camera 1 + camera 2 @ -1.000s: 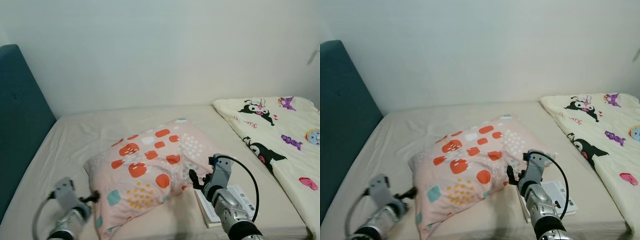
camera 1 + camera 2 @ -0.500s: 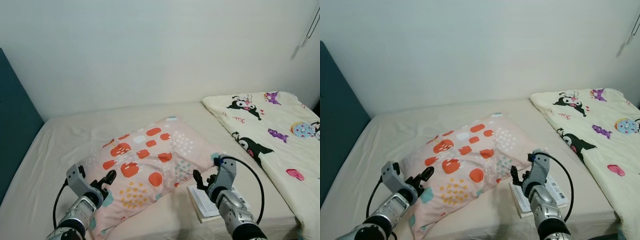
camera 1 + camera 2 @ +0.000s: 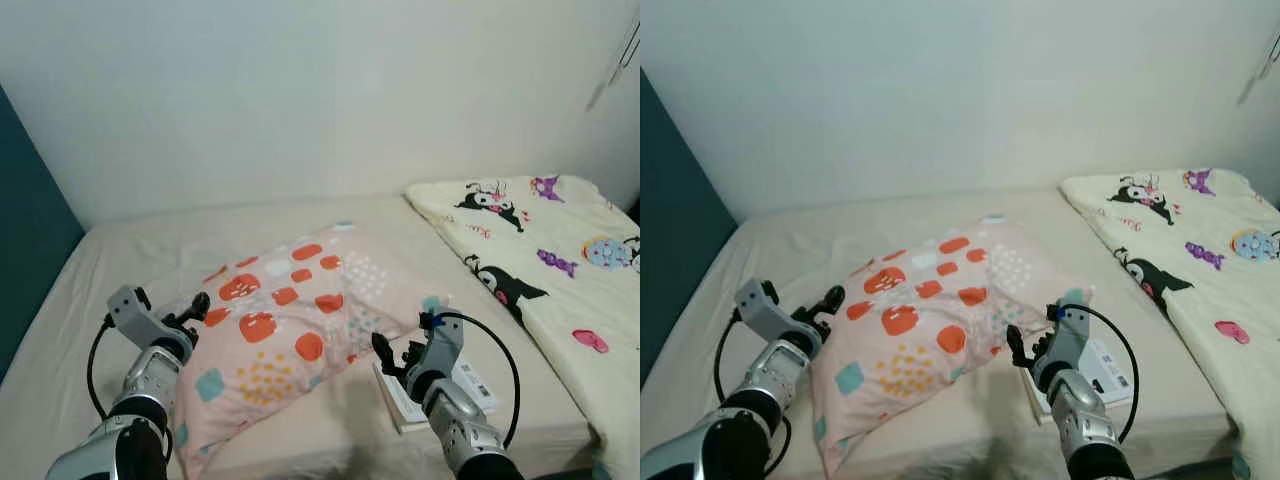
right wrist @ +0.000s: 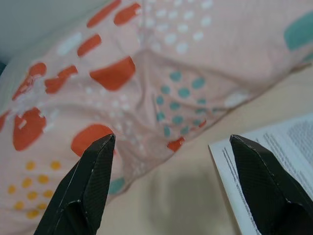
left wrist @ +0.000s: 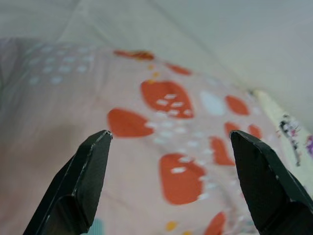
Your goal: Clean up the room
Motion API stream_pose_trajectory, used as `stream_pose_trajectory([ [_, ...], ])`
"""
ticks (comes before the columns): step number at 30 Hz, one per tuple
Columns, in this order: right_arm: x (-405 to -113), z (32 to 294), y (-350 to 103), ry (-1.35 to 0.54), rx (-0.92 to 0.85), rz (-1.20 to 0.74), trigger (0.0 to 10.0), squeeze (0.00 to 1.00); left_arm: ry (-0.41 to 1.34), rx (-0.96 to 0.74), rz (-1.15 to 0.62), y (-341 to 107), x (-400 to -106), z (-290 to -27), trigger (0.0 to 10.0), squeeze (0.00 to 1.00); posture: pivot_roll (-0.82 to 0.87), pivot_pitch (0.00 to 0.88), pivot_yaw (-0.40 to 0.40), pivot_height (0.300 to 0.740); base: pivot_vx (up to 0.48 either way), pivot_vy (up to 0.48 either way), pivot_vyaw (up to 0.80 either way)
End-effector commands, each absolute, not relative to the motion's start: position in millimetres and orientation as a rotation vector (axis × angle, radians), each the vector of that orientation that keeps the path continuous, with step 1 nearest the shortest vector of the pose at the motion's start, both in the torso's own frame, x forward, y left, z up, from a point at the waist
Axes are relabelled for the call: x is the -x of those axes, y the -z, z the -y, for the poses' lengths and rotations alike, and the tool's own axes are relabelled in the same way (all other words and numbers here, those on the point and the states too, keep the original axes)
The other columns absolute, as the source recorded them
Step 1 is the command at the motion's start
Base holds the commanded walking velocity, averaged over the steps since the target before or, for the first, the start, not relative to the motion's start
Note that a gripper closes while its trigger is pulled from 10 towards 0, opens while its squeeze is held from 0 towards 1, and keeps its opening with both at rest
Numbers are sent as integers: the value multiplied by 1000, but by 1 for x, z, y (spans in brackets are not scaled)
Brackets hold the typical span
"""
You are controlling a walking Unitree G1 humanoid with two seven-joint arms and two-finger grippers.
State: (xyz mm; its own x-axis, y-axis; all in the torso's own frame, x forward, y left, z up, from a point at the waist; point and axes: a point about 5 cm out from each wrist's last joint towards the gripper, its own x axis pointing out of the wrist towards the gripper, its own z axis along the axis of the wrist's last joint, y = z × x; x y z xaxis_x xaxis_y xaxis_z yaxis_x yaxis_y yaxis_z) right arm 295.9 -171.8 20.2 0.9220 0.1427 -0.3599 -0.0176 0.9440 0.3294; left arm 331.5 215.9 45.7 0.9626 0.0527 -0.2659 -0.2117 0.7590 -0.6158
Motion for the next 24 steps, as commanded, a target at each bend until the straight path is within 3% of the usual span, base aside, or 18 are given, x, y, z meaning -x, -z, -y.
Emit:
stream_pose_trajectory([
  [1,-290,170,-14,-76,-358,-417,10000,0,-164,665,-265,-42,-328,-219,10000,0,-75,82,16,625,0,0,0],
  [7,-286,166,-15,-79,-377,-399,10000,0,-181,635,-284,-40,-327,-219,10000,0,-77,96,24,600,0,0,0],
  [24,-261,151,-11,-87,-443,-348,10000,0,-166,667,-262,-53,-339,-217,10000,0,-69,177,71,600,0,0,0],
])
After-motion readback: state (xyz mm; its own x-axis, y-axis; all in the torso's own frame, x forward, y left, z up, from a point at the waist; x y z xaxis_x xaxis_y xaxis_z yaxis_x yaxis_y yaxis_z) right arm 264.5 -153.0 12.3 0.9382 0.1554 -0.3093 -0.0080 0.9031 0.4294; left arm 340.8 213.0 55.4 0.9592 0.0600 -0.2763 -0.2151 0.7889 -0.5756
